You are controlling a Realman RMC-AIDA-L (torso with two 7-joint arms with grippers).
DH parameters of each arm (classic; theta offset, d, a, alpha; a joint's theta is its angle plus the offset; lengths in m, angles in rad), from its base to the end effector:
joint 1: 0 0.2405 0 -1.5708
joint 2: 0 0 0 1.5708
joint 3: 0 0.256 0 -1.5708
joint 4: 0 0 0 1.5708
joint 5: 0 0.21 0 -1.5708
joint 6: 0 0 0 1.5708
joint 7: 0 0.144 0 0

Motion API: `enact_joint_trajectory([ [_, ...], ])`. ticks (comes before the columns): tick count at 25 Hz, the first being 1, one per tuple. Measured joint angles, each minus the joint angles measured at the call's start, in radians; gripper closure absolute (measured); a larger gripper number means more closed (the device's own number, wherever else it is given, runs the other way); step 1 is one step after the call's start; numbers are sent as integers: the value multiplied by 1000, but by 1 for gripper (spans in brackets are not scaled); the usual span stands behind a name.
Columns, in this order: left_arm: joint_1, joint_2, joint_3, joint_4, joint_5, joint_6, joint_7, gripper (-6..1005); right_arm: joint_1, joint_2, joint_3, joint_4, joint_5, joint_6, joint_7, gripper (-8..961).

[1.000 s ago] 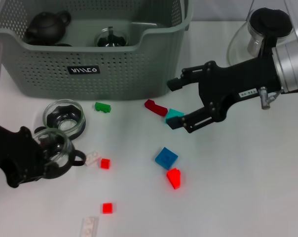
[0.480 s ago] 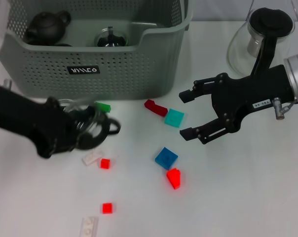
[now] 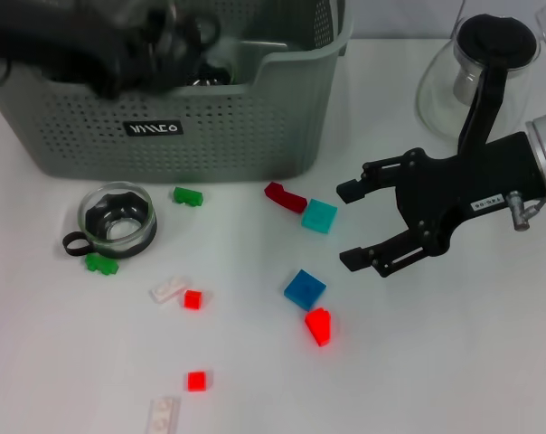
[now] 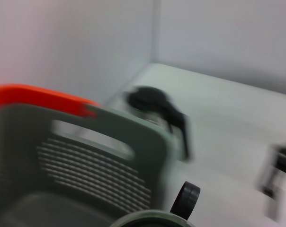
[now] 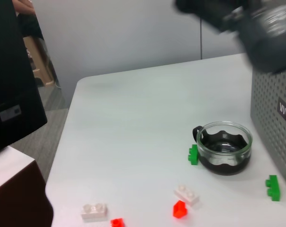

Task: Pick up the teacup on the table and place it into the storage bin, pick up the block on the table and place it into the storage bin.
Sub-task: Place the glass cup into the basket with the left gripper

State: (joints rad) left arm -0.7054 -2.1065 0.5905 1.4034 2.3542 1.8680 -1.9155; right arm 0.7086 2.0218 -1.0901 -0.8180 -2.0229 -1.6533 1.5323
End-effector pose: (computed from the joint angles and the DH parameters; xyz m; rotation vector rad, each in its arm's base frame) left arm -0.1693 0.3598 0.1066 -2.7319 -0.5164 -0.2296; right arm 0.1789 0.3508 -0.0107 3.0643 -0.1708 -0.3098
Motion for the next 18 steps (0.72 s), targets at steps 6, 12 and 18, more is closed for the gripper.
enact_joint_trajectory([
  [6,-77,79,40,-189,6,-290,-117,950,3,3,1,7,0,-4,3,25],
  [12,-130,97,163,-352,88,-587,-172,949,7,8,3,10,1,1,10,25],
  [18,-188,95,196,-515,167,-794,-191,948,13,13,3,11,1,6,10,26],
])
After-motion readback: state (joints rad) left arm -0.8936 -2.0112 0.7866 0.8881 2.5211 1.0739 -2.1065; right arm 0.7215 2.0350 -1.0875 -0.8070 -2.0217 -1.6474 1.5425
